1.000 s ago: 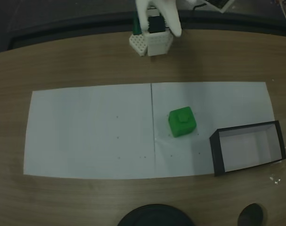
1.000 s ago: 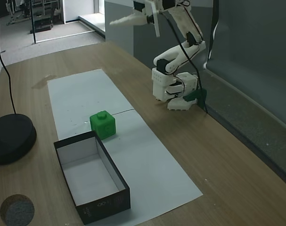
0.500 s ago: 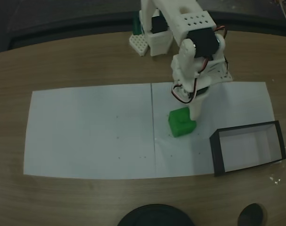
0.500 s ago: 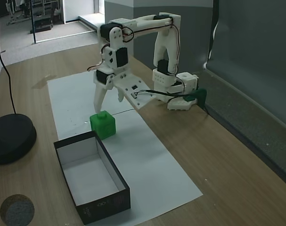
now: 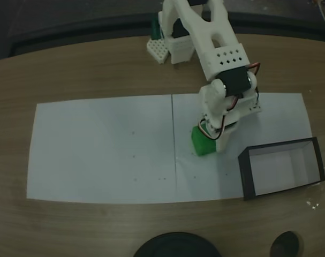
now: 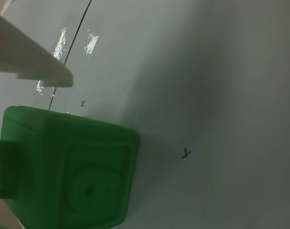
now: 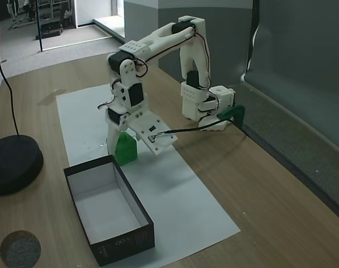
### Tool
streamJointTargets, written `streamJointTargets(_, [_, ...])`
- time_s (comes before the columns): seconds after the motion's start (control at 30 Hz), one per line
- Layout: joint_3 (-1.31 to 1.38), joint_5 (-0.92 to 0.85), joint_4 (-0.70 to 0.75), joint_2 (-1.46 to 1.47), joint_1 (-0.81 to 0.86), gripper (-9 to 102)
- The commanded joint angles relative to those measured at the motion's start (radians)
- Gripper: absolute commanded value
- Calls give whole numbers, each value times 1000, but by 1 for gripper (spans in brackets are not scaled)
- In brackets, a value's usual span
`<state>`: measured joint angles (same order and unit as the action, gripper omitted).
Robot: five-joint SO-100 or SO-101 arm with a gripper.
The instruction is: Grab a green square and put it in the box.
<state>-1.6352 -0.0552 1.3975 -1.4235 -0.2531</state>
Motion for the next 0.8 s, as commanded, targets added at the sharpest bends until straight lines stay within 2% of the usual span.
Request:
streamJointTargets(0.0, [32, -3, -14, 5, 8, 30])
streamJointTargets(0.17, [35, -21, -49, 8, 8, 9])
streamJointTargets(0.33, [140, -60, -20, 2, 8, 8])
streamJointTargets(0.6, [784, -153, 324, -137, 31, 9])
streamJointTargets(0.77, [1014, -166, 319, -183, -9, 9])
